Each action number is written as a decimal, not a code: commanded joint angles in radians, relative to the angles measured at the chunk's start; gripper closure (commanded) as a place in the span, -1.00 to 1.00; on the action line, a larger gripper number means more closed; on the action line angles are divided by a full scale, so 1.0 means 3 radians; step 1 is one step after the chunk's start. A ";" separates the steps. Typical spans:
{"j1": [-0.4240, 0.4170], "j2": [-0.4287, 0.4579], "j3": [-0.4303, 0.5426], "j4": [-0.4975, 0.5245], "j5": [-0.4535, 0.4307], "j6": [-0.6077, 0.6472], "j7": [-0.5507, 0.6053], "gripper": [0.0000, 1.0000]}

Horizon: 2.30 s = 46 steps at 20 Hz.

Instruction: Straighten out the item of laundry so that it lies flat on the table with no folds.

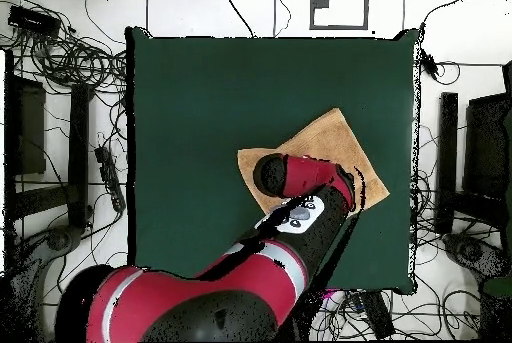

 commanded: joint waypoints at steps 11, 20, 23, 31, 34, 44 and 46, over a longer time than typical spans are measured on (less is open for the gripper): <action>-0.0220 -0.0239 0.1010 0.0529 0.0003 -0.0049 0.0076 -1.00; -0.0326 -0.0417 0.1229 0.0579 0.0037 -0.0038 0.0089 -1.00; -0.0373 -0.0427 0.1313 0.0574 0.0016 -0.0088 0.0066 -1.00; -0.0842 -0.0525 0.1958 0.0678 -0.0182 -0.0461 -0.0328 -1.00; -0.0795 -0.0563 0.1918 0.0608 -0.0290 -0.0435 -0.0287 -1.00; -0.0773 -0.0688 0.1959 0.0575 -0.0609 -0.0493 -0.0149 -1.00; -0.0668 -0.0679 0.1824 0.0503 -0.0734 -0.0568 -0.0112 -1.00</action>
